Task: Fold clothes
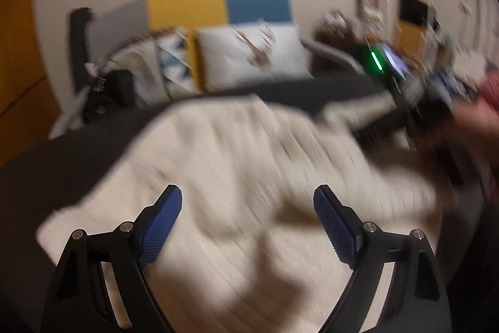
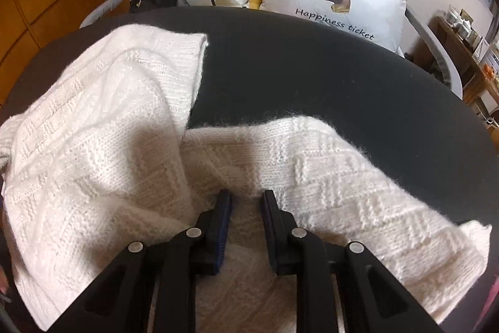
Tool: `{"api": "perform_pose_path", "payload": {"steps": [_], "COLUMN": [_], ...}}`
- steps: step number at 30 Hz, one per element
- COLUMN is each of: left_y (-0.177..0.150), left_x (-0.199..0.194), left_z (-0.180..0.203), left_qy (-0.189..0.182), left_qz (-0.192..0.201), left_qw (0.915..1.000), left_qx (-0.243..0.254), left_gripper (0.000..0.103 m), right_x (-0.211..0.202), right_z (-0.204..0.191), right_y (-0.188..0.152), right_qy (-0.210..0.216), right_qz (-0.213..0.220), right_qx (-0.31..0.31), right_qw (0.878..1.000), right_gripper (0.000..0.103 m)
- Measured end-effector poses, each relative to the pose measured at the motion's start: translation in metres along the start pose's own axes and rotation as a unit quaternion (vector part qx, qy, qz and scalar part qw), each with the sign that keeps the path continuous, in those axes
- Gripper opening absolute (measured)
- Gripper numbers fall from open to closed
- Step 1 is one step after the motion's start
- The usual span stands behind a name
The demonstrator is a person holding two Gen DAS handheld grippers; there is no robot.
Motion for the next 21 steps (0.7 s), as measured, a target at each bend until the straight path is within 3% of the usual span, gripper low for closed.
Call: {"api": "perform_pose_path", "payload": {"steps": [2,4,7,10,12,15,21], "left_y": [0.017,0.029,0.022,-0.007,-0.023,-0.031,-0.037], "left_x": [0.014,0.036,0.082,0.117,0.126,0.125,0.124], "left_z": [-0.013,-0.029,-0.031,-0.015,-0.006,0.002,-0.002], "left_qy": [0.026,0.053,0.065,0.076,0.107,0.136,0.123], "left_qz": [-0.006,-0.024,-0.097,-0.144,-0.136,-0.103,-0.100], "left_qw": [0.9995,0.9975,0.9925,0.9866,0.9832,0.9816,0.9848], "left_qx": [-0.018,-0.038,-0.037,0.007,0.058,0.084,0.072], "left_gripper": [0.057,0.044,0.044,0.044,0.044,0.043,0.039], "right_x": [-0.007,-0.015,-0.009,0.005,0.004,0.002,0.000], "right_z": [-0.005,-0.010,-0.010,0.001,0.004,0.009,0.023], "right_y": [0.003,0.006,0.006,0.004,0.003,0.005,0.013], "right_qy": [0.000,-0.002,-0.027,-0.028,-0.022,-0.021,-0.030], "right_qz": [0.007,0.013,-0.007,-0.022,-0.016,-0.010,0.009], "right_qx": [-0.005,-0.017,-0.040,-0.031,-0.015,-0.010,0.005], "right_qw": [1.000,1.000,0.999,0.999,1.000,1.000,0.999], "right_gripper": [0.021,0.021,0.021,0.020,0.021,0.020,0.020]}}
Point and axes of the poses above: each gripper's, at about its wrist camera, not at the fingertips, and x roughly the way its jaws point, z to its right, y to its top, the point moved 10 cm from there along x, roughly the way its jaws point, and after that the axes turned 14 degrees about y, right-handed, at the moved point
